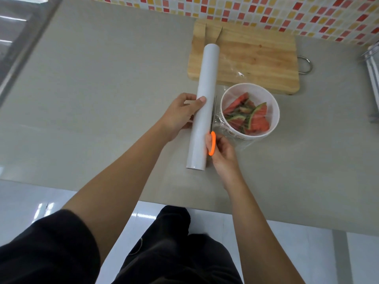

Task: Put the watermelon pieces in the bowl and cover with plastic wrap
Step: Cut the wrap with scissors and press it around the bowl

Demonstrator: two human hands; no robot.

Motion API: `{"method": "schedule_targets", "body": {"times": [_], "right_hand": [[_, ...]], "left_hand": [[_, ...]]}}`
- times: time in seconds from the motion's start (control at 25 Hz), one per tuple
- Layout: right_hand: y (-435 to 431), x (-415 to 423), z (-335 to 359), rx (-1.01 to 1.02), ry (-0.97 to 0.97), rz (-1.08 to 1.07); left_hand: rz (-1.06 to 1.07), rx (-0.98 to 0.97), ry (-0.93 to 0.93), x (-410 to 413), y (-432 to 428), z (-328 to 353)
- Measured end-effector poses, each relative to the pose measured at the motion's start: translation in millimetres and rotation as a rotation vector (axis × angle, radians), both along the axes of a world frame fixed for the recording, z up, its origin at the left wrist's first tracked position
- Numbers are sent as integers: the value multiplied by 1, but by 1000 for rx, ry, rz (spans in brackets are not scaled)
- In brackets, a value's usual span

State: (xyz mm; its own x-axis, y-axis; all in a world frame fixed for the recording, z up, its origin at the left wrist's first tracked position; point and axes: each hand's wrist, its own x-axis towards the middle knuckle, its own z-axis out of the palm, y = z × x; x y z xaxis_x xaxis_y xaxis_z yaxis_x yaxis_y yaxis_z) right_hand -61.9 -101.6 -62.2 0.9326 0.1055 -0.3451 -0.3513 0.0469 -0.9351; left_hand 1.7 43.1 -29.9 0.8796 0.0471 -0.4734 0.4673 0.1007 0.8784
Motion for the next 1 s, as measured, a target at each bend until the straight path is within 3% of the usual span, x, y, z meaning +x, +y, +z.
{"method": "schedule_targets", "body": {"times": [0.76, 1.0], "right_hand": [[15, -8, 13, 1, 69, -96], [18, -14, 17, 1, 162, 7]], "left_hand": [[-174, 68, -28, 16, 23, 8], [-166, 66, -28, 18, 26, 11]]}}
